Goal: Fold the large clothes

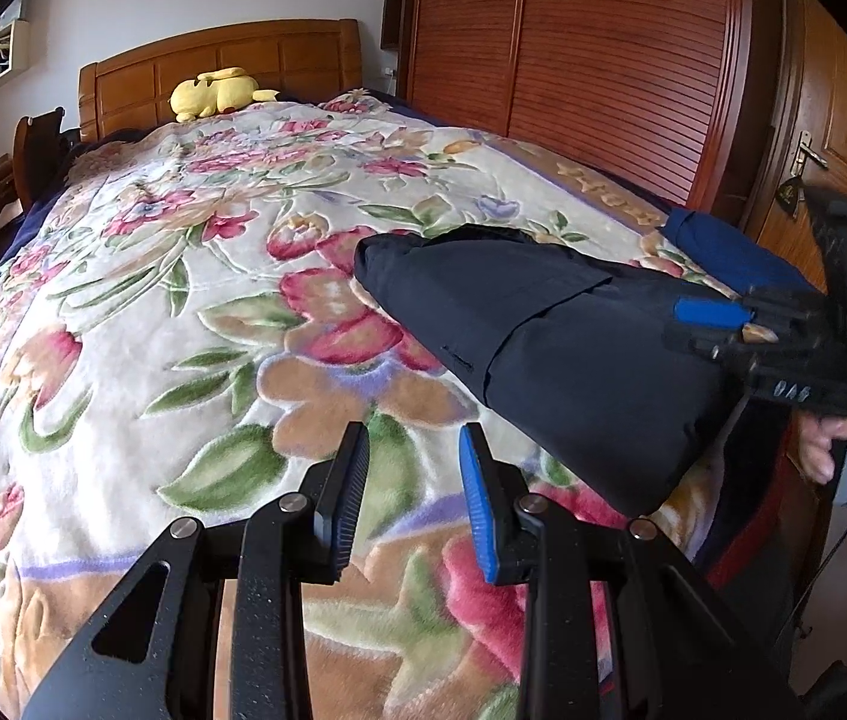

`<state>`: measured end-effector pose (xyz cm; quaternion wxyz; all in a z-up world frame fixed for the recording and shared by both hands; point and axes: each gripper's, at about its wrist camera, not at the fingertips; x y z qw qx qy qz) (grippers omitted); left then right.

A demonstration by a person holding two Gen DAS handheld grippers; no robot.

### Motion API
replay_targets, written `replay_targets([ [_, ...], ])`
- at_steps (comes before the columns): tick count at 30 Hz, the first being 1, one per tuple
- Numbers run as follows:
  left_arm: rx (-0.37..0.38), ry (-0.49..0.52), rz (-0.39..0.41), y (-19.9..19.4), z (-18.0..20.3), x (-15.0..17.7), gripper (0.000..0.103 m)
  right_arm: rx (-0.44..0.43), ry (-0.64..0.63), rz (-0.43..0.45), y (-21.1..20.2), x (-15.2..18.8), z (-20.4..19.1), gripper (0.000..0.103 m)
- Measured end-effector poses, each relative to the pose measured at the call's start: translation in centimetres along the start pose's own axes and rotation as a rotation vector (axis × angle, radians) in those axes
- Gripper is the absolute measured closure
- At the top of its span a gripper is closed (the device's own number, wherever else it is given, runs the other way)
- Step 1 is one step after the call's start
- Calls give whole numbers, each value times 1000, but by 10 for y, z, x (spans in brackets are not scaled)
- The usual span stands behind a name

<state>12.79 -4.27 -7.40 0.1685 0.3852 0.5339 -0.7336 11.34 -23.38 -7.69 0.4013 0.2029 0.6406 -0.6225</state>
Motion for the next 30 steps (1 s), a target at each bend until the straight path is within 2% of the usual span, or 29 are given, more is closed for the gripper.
replay_targets([
  [2, 0, -3, -4, 2, -2, 1, 71, 21, -30, -20, 12, 18, 0, 64],
  [5, 2, -5, -11, 5, -2, 2, 71, -3, 3, -44, 25, 35, 3, 64],
  [11, 9, 2, -12, 5, 2, 2, 71, 28, 11, -30, 7, 22, -9, 64],
  [19, 12, -8, -18, 9, 1, 4, 71, -103, 15, 31, -28, 20, -30, 64],
  [22, 19, -14, -19, 9, 0, 5, 71, -166, 1, 12, -28, 22, -40, 64],
  [25, 18, -14, -18, 9, -1, 5, 71, -139, -28, -5, -21, 28, -45, 64],
  [30, 23, -9, -24, 11, -2, 4, 71, -179, 24, -32, -10, 42, -35, 64],
])
Point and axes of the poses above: each gripper's, at about its wrist camera, not at the fingertips, and y roughly the way its jaws point, z to its right, x to its underside, and after that the axes turned 4 degrees about x, right-handed
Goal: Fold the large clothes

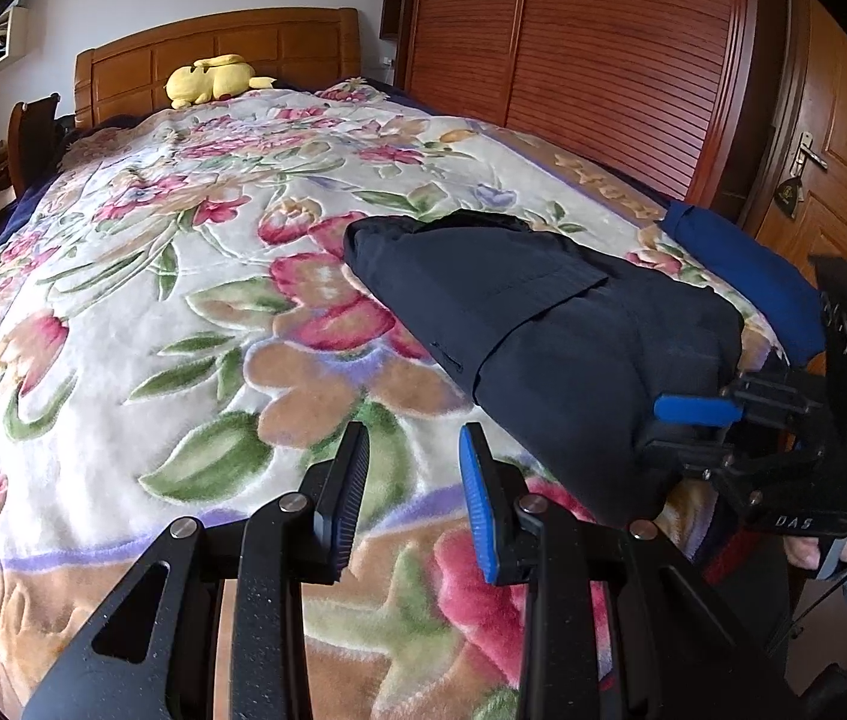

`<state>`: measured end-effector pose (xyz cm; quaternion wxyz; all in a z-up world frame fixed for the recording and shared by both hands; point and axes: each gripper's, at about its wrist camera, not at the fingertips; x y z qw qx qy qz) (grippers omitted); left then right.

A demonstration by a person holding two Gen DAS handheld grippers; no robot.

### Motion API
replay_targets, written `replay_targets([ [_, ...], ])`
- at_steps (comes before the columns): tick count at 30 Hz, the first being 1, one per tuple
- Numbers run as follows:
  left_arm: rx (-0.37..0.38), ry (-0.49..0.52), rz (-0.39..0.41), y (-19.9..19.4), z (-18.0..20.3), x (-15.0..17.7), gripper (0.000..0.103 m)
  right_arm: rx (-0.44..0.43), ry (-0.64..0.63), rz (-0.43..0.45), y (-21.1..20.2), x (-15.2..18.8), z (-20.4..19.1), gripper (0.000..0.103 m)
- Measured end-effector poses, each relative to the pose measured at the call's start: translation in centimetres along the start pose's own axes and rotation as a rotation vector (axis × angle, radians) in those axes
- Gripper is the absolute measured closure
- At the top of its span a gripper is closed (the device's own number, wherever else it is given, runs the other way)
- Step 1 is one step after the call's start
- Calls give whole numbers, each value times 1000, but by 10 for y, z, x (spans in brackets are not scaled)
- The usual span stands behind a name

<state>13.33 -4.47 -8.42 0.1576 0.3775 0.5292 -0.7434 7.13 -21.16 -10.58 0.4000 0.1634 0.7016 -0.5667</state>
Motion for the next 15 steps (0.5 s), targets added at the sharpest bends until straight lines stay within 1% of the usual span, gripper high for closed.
replay_targets([
  [5, 41, 17, -13, 16, 4, -13, 71, -3, 1, -3, 1, -2, 4, 64],
  [8, 41, 53, -31, 36, 9, -24, 70, 4, 5, 3, -11, -6, 3, 64],
  [10, 40, 72, -38, 49, 13, -32, 70, 15, 26, 19, -24, -4, 12, 64],
  [12, 42, 90, -52, 65, 16, -43, 70, 69, 49, 36, -38, -1, 25, 64],
  [15, 33, 94, -62, 90, 16, -60, 70, 197, 99, 33, -52, 6, 51, 64],
])
Point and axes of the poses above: each gripper's, at about its wrist camera, not at the fingertips, and y roughly the way its jaws point, z to its right, x to its underside, and after that the axes turned 4 degrees about x, right-handed
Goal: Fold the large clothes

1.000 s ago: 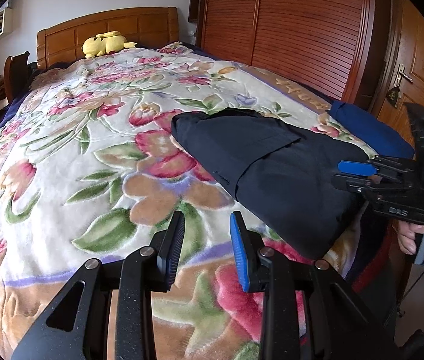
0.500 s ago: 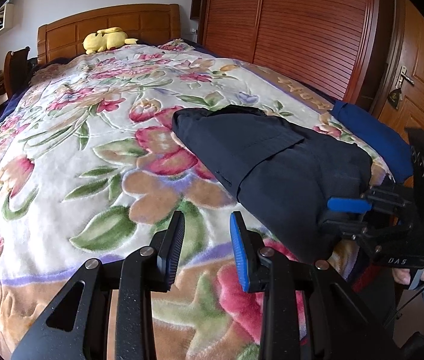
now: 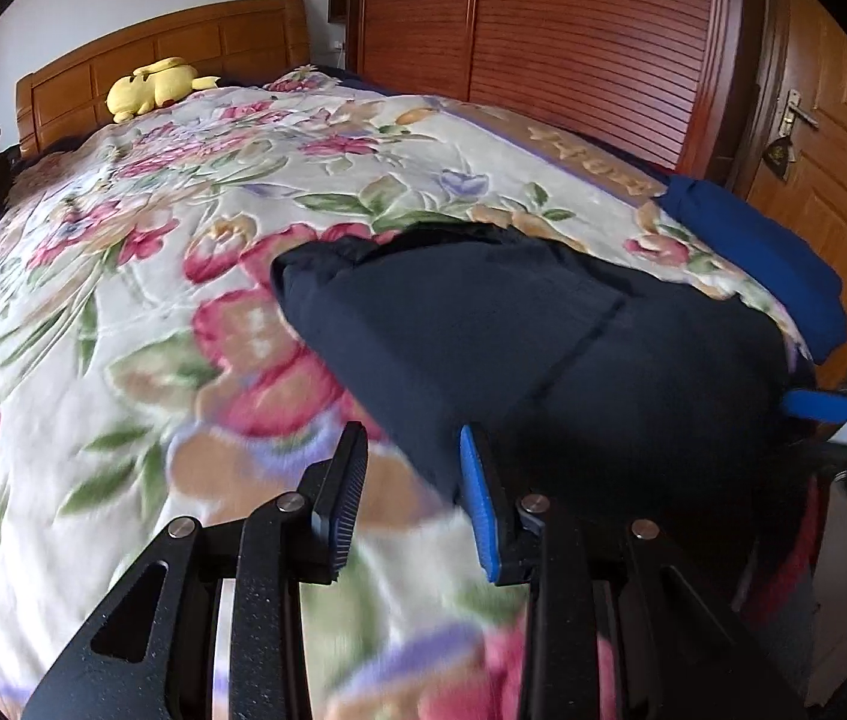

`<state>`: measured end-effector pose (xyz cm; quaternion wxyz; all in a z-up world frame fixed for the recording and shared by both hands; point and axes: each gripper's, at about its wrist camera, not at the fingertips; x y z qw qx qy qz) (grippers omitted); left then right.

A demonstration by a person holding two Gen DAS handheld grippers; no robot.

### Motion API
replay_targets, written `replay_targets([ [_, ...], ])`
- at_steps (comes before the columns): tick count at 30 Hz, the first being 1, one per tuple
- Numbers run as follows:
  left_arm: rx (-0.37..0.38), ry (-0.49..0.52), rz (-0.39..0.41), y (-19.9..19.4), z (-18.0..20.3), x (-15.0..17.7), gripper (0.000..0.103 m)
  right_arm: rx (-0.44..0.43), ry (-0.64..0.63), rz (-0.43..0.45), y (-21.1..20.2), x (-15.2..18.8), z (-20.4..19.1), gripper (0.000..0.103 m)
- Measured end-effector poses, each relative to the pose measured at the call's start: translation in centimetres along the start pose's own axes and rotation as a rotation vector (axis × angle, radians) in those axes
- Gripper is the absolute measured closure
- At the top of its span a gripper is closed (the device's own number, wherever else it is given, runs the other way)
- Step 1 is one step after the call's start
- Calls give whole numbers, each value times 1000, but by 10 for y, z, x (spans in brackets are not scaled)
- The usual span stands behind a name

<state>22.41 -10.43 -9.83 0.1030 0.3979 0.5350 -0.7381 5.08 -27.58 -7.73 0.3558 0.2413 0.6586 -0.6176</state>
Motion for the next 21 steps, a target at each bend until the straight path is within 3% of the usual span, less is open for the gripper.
replay_targets([
  [6, -33, -23, -22, 46, -13, -31, 70, 83, 63, -24, -10, 16, 45, 64],
  [11, -86, -62, -47, 80, -36, -50, 67, 62, 112, -52, -9, 30, 59, 63],
  [13, -99, -78, -60, 92, -44, -54, 60, 52, 125, -65, -5, 32, 60, 62],
  [15, -114, -81, -74, 103, -49, -56, 40, 41, 144, -73, -2, 34, 61, 59],
  [21, -127, -109, -91, 124, -72, -62, 0, 10, 167, -87, 8, 32, 65, 52],
])
Point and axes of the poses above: each gripper's, at about its wrist camera, not at the fingertips, and y roughly the way its jaws point, z to its right, x to its underside, and after that the axes turned 4 degrees about x, right-handed
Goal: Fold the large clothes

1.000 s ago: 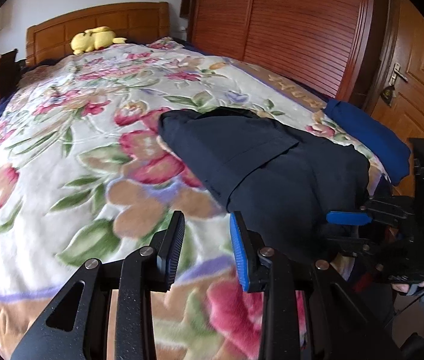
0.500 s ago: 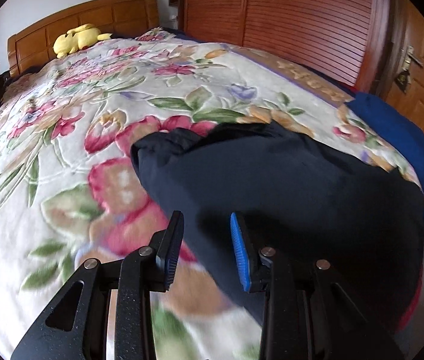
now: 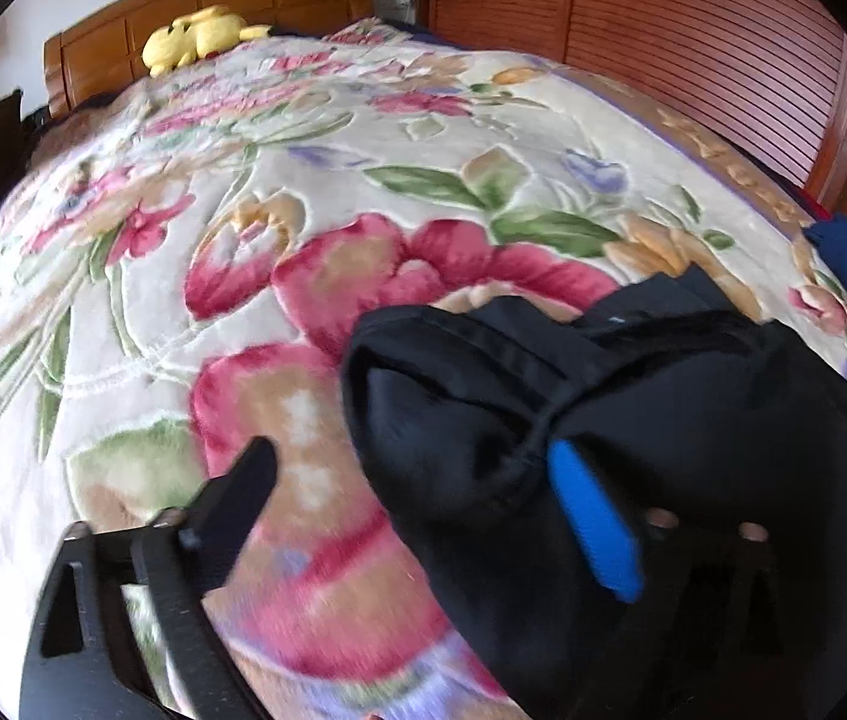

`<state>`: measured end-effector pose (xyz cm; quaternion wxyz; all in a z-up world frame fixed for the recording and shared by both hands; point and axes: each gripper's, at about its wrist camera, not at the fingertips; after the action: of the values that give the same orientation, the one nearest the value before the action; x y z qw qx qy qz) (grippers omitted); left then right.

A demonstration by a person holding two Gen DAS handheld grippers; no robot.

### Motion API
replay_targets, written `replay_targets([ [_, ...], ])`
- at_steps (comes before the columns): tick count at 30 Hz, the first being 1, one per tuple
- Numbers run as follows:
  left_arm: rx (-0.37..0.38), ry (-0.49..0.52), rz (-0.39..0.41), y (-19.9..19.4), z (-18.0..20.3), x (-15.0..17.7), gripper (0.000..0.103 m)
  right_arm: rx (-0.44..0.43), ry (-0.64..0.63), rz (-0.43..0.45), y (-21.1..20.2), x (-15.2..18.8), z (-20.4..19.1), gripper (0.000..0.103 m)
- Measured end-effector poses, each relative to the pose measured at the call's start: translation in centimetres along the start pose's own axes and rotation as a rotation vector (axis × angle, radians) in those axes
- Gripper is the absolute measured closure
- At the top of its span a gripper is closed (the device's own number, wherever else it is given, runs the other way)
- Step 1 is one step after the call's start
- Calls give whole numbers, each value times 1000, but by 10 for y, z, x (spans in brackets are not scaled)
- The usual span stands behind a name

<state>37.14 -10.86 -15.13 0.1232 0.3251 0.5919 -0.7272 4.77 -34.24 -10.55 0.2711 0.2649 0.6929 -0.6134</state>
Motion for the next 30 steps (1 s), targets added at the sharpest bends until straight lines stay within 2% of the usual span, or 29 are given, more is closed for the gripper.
replay_targets([
  [4, 65, -59, -30, 9, -13, -4, 0, -7, -4, 0, 2, 2, -5, 51],
  [10, 84, -77, -36, 5, -16, -5, 0, -17, 14, 0, 8, 4, -1, 48],
  [18, 109, -104, 60, -21, -29, -21, 1, -29, 35, 17, 8, 4, 0, 47],
  [25, 96, -80, 12, 1, -30, -19, 29, -44, 33, 7, 15, 5, -4, 47],
  [28, 118, -89, -7, 12, -30, -12, 37, -55, 34, 4, 20, 5, -6, 47],
  [30, 150, -97, -10, 14, -29, -9, 50, -60, 37, 1, 23, 5, -7, 47],
])
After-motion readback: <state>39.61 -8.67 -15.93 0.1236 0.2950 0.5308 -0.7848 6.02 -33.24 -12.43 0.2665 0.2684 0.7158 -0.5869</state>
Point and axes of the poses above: each gripper's, at about its wrist camera, not at the fingertips, and y roughly the way its jaws point, z to its right, x to its underside, and after that the axes turned 4 degrees about x, right-handed
